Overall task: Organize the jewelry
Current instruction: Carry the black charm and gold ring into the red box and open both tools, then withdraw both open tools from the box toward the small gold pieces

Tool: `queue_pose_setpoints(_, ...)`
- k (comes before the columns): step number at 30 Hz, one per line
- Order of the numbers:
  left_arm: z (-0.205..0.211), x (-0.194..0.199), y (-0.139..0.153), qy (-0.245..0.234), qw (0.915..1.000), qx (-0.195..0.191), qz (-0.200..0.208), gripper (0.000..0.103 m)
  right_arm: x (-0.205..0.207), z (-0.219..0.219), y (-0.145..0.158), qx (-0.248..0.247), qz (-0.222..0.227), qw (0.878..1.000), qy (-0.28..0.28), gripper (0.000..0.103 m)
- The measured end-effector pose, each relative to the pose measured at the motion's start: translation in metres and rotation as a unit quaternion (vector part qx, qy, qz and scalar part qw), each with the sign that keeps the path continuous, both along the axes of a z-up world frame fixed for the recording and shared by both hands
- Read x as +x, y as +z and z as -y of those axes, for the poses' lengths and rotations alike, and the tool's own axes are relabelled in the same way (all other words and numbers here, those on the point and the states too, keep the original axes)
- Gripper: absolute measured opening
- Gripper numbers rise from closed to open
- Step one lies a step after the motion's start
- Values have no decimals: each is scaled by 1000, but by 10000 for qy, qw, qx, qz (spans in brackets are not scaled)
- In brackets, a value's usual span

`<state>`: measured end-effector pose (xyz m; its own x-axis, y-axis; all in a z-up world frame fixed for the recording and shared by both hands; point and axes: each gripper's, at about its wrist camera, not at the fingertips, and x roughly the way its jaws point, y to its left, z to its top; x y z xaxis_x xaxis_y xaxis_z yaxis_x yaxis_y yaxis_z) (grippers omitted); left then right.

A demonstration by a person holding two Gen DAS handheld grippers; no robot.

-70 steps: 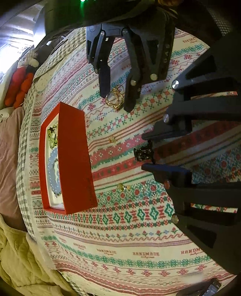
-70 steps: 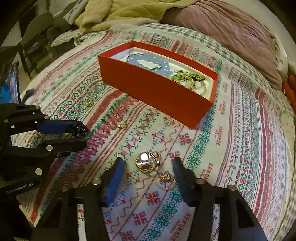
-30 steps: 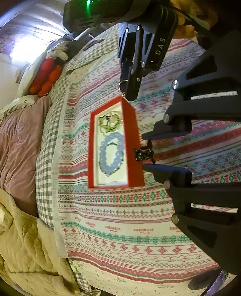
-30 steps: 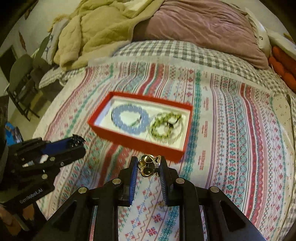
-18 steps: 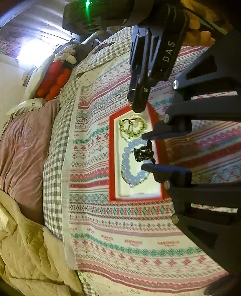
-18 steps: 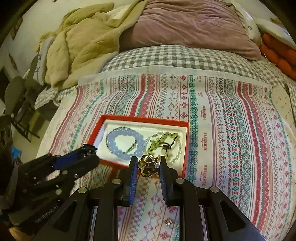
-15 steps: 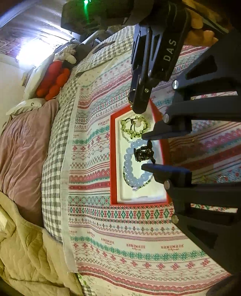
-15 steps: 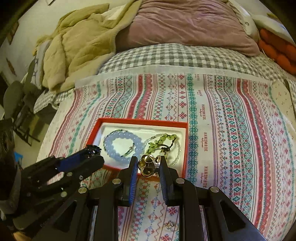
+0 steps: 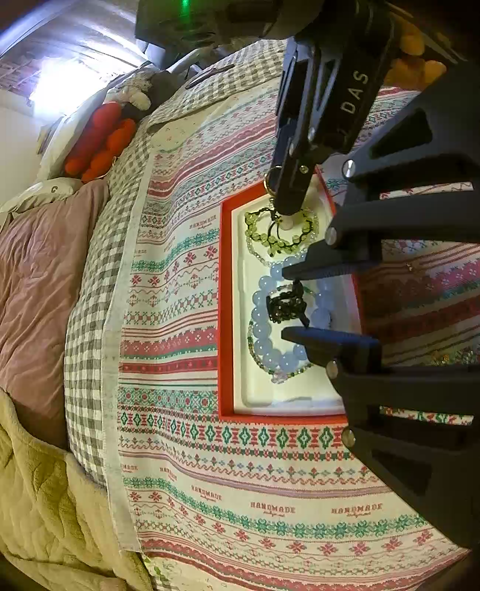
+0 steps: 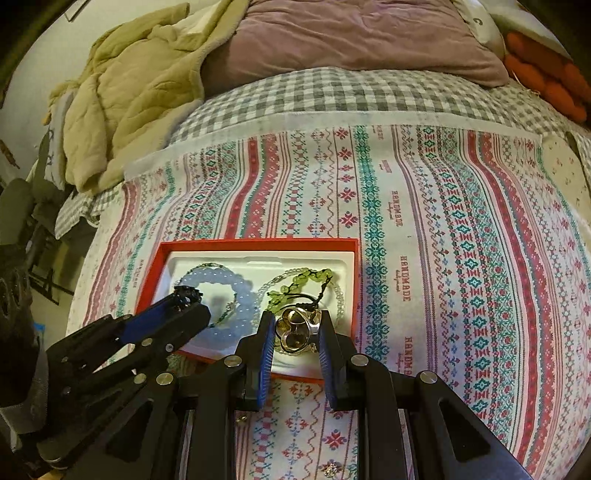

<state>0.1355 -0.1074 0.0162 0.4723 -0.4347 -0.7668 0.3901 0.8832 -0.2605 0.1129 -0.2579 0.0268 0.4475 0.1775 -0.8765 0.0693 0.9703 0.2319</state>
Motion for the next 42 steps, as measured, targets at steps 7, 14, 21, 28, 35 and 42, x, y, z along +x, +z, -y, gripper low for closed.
queue_pose_setpoints(7,1,-1,1,-19,10000,10,-3,31,1,1,1,13,23,10000,49,24)
queue_pose_setpoints(14,-7,-10,13,-44,9999,21,136,56,-5,4,14,18,159,9998,68,25)
queue_pose_setpoints(21,-16,-22,22,-50,9998,123,160,68,-14,0,24,-55,211,9996,199,29)
queue_pose_setpoints(28,-25,-35,20,67,9994,342,8,79,-28,-4,36,-195,393,9988,225,71)
queue_pose_setpoints(35,-35,-50,22,245,9980,583,58,100,-43,-5,41,-339,359,9986,210,78)
queue_pose_setpoints(42,-42,-60,22,367,9969,696,26,102,-58,-10,40,-595,397,9971,244,92)
